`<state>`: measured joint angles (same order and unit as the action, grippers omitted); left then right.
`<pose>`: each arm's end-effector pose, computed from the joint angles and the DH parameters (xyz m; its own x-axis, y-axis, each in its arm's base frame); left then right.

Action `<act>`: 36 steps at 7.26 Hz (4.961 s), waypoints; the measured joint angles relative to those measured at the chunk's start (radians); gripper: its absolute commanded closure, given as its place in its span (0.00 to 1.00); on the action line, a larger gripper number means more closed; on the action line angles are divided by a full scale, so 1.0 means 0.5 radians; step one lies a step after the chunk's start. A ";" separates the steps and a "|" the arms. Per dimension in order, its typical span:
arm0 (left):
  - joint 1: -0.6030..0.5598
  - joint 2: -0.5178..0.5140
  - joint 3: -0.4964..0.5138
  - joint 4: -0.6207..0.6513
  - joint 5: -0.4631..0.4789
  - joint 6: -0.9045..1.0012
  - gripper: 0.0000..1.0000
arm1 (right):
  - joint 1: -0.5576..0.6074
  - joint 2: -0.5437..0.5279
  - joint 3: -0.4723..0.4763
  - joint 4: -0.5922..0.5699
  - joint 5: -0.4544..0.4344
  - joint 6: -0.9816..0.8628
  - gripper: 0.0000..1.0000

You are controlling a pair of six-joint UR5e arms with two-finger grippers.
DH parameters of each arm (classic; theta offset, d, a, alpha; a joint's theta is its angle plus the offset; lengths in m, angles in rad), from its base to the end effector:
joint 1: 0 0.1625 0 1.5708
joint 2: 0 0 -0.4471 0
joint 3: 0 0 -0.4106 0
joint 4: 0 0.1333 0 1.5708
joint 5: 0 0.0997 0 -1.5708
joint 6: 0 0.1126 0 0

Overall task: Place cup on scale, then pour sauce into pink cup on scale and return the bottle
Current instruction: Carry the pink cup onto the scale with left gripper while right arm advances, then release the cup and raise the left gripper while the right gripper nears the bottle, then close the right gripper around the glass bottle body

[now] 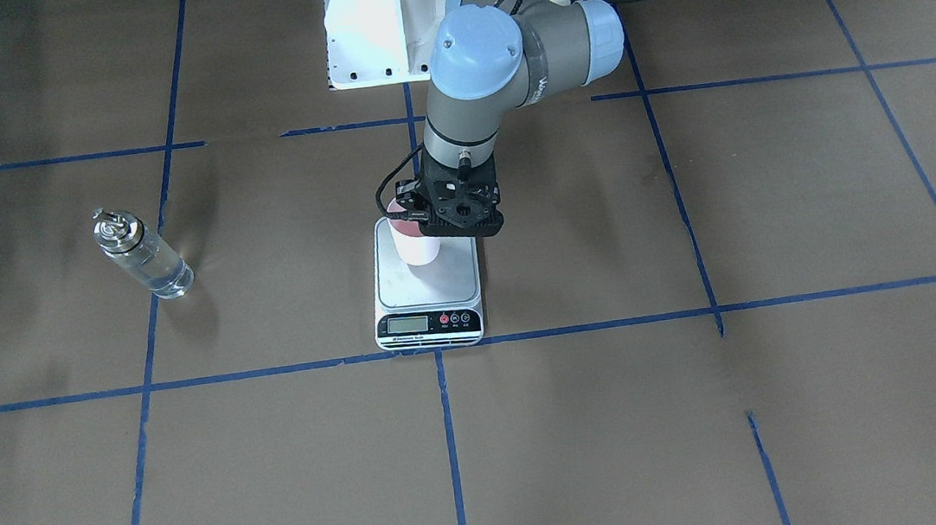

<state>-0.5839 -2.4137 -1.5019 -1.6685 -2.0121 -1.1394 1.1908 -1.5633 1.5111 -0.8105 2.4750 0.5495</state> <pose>0.5950 -0.4953 0.1621 0.5821 0.0685 -0.8102 -0.0195 0.9973 0.0704 -0.1566 -0.5129 0.6191 0.4751 -0.2320 0.8488 0.0394 0.9693 0.2429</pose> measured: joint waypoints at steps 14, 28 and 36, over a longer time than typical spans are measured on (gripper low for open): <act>-0.217 0.219 -0.382 -0.222 -0.075 0.001 0.56 | -0.410 -0.211 0.116 1.161 -0.366 0.824 0.00; -0.354 0.433 -0.505 -0.274 -0.129 0.005 0.46 | -1.899 -0.537 1.143 -0.053 -3.039 1.399 0.00; -0.368 0.502 -0.518 -0.274 -0.093 0.015 0.46 | -1.941 -0.339 0.862 -0.067 -3.307 1.596 0.01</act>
<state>-0.7677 -2.1626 -1.7610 -1.8055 -2.0588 -1.1321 0.2203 -1.7329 1.9419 -0.8437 0.8215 1.3474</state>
